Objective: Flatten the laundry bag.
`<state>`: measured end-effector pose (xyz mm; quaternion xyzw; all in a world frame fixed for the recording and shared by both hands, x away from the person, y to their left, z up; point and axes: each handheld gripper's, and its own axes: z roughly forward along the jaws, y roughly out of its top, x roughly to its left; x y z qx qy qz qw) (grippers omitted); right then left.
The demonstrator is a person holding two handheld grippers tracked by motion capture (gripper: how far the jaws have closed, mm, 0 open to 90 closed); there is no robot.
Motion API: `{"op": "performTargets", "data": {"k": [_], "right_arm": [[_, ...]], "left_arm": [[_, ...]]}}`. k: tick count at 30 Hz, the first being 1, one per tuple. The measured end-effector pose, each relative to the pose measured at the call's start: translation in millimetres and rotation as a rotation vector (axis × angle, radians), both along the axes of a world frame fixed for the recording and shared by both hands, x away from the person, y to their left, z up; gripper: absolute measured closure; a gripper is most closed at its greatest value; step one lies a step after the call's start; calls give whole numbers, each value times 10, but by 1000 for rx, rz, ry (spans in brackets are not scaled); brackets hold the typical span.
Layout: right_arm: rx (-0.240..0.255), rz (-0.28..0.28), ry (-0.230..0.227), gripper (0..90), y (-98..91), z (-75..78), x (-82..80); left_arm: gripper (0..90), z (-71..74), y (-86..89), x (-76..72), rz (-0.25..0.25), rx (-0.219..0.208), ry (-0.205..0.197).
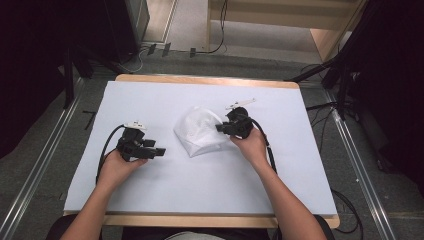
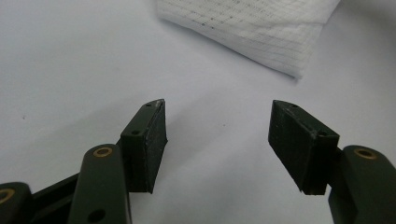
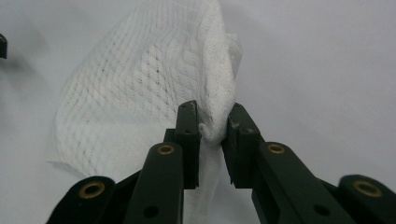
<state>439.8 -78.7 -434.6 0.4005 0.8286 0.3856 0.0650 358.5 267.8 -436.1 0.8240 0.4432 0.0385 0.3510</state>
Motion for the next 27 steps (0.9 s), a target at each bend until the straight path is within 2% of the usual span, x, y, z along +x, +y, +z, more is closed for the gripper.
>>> {"op": "performTargets", "data": {"k": [6,12,17,22,27], "right_arm": [[18,25,-9,783,29,123,-51],[44,49,-20,780,134,229,-128],[34,64,-17,778,220,248,-138],[28,80,-19,757,305,342,-141],[52,108,-22,754,395,447,-155]], "left_arm": [[383,14,41,6,11,-10,-3],[386,34,80,9,18,-9,-4],[387,54,139,5,37,-16,-4],[387,70,203,-4,55,-22,-5],[388,72,242,-5,67,-24,-7]]}}
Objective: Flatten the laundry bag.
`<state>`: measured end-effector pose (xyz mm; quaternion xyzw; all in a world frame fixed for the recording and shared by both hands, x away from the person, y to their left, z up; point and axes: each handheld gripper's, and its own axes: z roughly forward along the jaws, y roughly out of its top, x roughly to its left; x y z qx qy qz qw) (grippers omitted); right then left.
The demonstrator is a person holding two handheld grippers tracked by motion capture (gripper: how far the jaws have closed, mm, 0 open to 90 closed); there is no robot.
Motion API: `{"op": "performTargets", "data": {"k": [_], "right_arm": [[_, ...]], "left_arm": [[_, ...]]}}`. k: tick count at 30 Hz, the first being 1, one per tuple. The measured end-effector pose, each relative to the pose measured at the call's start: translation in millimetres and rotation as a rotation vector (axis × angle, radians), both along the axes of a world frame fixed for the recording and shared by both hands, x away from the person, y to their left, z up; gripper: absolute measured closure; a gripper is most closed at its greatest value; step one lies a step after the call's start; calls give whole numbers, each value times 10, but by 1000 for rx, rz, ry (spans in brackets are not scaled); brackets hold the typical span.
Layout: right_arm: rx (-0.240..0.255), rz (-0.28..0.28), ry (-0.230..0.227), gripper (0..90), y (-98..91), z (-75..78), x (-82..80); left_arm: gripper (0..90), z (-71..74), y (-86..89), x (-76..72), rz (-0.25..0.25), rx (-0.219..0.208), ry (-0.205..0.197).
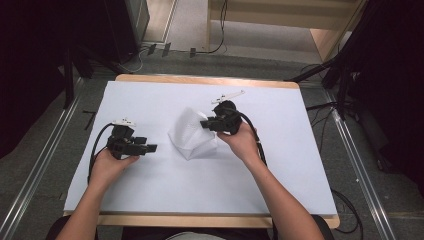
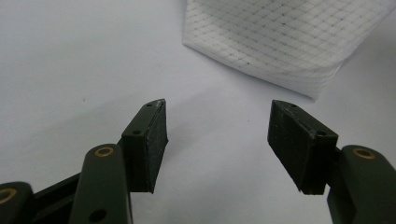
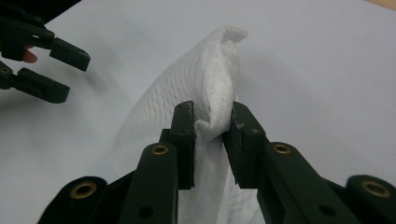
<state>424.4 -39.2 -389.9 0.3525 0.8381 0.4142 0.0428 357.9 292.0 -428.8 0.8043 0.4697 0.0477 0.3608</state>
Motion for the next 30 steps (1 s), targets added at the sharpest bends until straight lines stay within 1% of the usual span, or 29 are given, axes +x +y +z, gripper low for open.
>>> {"op": "performTargets", "data": {"k": [1,2,3,5,6,7,9,10,12,18,19,20,23,25,27,30], "right_arm": [[4,6,-1,754,29,15,-4],[-1,20,1,757,95,42,-13],[-1,20,1,757,95,42,-13],[2,33,-1,759,161,68,-26],[6,50,-6,761,224,87,-31],[6,50,-6,761,224,87,-31],[22,61,2,763,310,110,-35],[22,61,2,763,310,110,-35],[26,78,0,764,386,131,-45],[16,122,3,768,597,169,-88],[8,140,0,766,672,182,-107],[8,140,0,766,672,182,-107],[1,164,-1,765,762,183,-133],[-1,178,7,757,807,174,-141],[0,193,15,739,869,158,-154],[-4,219,18,679,935,153,-177]], "left_arm": [[388,3,10,0,-1,2,0],[387,7,20,0,-2,5,-1],[387,13,24,-3,3,7,-1],[388,30,45,-12,7,5,-3],[388,37,54,-15,12,0,-6],[388,42,67,-16,12,-2,-7],[389,49,95,-18,21,-9,-7],[389,55,118,-18,23,-5,-5],[392,63,163,-21,40,-16,-5],[399,90,304,-26,74,-28,-6],[401,92,321,-29,82,-35,-8],[401,98,334,-31,86,-36,-6],[403,100,378,-31,95,-40,-8],[403,92,402,-23,98,-42,2],[404,92,424,-20,98,-37,1],[405,104,463,-30,105,-44,-4]]}}
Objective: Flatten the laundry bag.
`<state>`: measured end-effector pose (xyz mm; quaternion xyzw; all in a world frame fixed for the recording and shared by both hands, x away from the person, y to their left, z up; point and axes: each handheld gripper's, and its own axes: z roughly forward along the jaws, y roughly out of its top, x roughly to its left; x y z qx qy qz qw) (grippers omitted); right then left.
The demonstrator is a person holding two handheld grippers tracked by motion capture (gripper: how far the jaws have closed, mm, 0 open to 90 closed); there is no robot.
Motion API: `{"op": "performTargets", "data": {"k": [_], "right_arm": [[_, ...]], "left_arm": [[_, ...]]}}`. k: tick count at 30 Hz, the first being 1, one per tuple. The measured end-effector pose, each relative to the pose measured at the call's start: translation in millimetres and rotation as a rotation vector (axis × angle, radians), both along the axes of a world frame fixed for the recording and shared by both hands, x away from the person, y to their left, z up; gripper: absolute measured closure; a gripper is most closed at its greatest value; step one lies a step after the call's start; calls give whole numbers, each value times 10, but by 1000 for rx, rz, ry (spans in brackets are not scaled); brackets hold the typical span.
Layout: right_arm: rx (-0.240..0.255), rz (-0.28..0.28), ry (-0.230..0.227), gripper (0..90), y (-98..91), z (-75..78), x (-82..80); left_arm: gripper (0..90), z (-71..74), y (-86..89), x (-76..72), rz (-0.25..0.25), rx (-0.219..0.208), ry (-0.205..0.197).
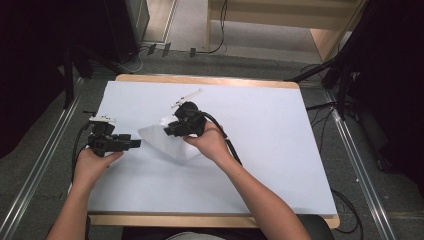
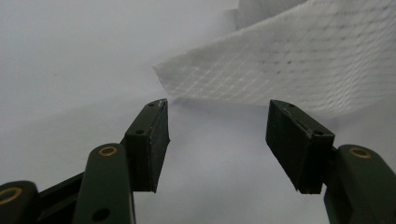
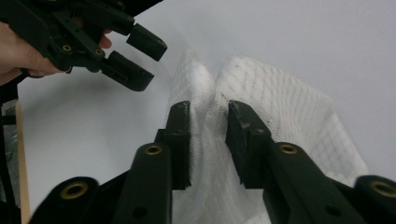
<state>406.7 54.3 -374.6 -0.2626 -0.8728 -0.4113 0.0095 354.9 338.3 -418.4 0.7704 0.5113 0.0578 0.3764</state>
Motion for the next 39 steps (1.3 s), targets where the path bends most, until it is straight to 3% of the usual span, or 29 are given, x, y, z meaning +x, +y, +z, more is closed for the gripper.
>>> {"op": "performTargets", "data": {"k": [9,17,23,29,33,39], "right_arm": [[24,30,-4,476,-42,173,-72],[37,29,-20,467,-235,318,-143],[14,25,-25,710,-452,256,-150],[0,-25,45,900,-587,-25,-35],[13,-32,60,900,-520,-182,14],[8,6,56,900,-313,-296,-34]], "left_arm": [[408,66,158,-32,36,8,-13],[411,106,226,-50,52,11,-21],[413,108,248,-52,61,10,-24],[415,110,243,-51,59,14,-22],[414,112,252,-47,57,15,-20],[415,122,287,-44,67,11,-24]]}}
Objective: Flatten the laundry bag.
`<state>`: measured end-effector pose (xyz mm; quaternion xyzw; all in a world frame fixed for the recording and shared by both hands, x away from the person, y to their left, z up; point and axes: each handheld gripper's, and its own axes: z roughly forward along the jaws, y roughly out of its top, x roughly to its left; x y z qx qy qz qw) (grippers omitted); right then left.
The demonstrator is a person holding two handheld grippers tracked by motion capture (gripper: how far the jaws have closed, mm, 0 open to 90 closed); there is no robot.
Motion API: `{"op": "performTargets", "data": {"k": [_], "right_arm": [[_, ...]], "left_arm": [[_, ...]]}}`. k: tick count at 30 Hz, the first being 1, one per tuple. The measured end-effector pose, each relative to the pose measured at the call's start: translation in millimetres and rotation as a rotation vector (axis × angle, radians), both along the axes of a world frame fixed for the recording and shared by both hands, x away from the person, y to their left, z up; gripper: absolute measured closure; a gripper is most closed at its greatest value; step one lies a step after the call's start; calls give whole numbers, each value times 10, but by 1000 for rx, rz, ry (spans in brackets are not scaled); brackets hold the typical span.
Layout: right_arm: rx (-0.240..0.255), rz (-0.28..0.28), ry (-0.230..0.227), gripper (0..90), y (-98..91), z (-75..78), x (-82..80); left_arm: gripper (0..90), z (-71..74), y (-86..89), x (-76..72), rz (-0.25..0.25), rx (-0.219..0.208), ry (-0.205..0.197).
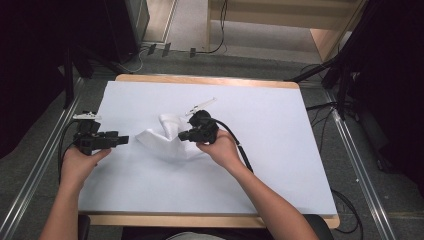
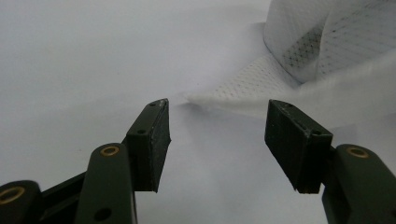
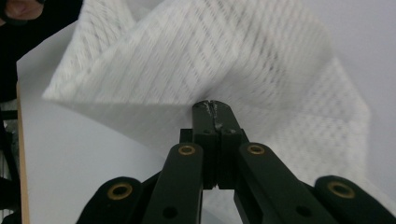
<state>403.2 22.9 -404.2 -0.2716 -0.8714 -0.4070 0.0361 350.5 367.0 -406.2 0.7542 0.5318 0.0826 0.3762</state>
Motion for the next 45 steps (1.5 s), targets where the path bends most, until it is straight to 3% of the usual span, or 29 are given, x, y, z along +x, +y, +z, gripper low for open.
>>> {"op": "performTargets", "data": {"k": [7,11,17,21,27,31,33,35,39,45], "right_arm": [[-2,63,19,885,158,-33,-123],[-1,48,-10,859,59,31,-140],[3,-20,-8,844,-175,19,-41],[-8,-39,-15,828,-230,4,1],[-29,-48,-20,816,-248,-42,-2],[-30,-63,-17,808,-293,-40,-3],[-25,-69,-17,805,-324,-42,1],[-26,-72,-17,803,-357,-43,5],[-25,-90,-17,798,-424,-34,0],[-20,-108,-28,790,-567,14,-24]], "left_arm": [[414,7,13,-12,1,-3,-3],[414,-20,-18,2,-9,4,6],[424,-96,-51,50,-18,-4,28],[432,-123,-138,73,-39,-16,41],[400,-265,-376,161,-77,29,37],[388,-385,-504,245,-90,68,57],[397,-427,-577,232,-110,102,22],[427,-441,-604,214,-124,126,0],[558,-466,-578,195,-122,92,-17],[771,-446,-589,214,-131,86,10]]}}
